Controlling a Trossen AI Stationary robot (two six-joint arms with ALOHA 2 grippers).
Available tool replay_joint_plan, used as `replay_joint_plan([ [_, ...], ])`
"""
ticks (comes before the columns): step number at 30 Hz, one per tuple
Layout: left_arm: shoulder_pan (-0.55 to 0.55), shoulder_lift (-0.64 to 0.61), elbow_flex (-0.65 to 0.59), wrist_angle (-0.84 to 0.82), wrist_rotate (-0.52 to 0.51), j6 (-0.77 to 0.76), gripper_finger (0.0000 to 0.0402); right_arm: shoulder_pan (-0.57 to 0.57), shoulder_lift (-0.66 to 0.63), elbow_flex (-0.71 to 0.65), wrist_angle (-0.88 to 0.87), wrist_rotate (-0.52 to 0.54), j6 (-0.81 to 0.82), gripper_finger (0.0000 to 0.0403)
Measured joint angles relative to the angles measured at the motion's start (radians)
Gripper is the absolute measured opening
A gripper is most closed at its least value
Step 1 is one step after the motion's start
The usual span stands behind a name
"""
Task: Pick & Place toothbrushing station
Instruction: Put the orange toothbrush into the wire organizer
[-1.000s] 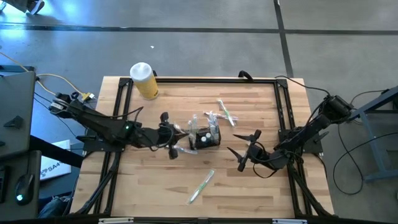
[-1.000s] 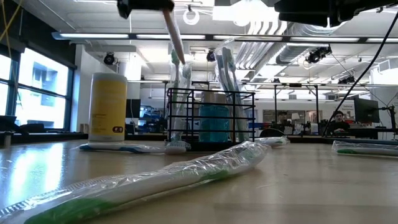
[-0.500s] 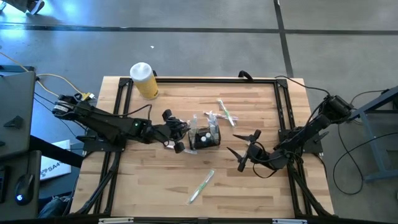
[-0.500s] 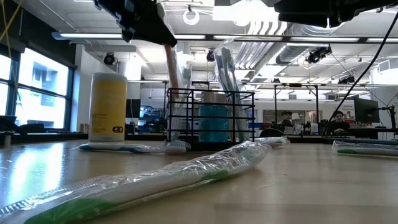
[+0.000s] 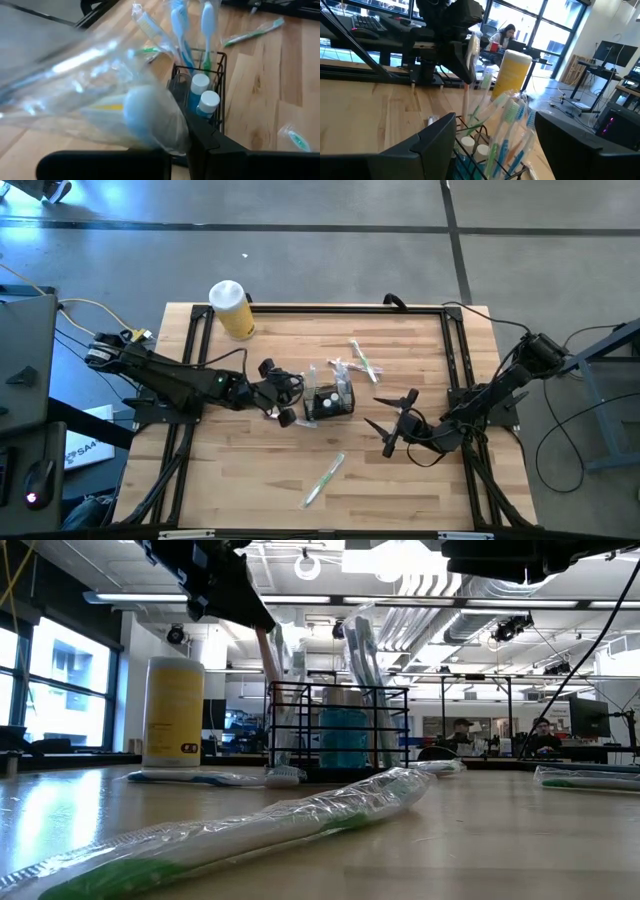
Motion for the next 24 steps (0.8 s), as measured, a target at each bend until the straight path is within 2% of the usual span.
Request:
replay_joint_plan([
  [7, 0.024, 0.028, 0.001, 0.024, 0.027, -0.003, 0.0014, 0.000, 0.000, 0.000, 0.000, 0.001, 0.000, 0.0262],
  [15, 0.145, 0.126, -0.001, 0.067, 0.235, 0.000, 0.0014, -0.002, -0.001, 0.000, 0.000, 0.001, 0.000, 0.0262],
  [24, 0.169, 0.153, 0.004, 0.100, 0.283, 0.029, 0.0017, -0.007, -0.001, 0.002, -0.026, -0.009, 0.022, 0.0262],
])
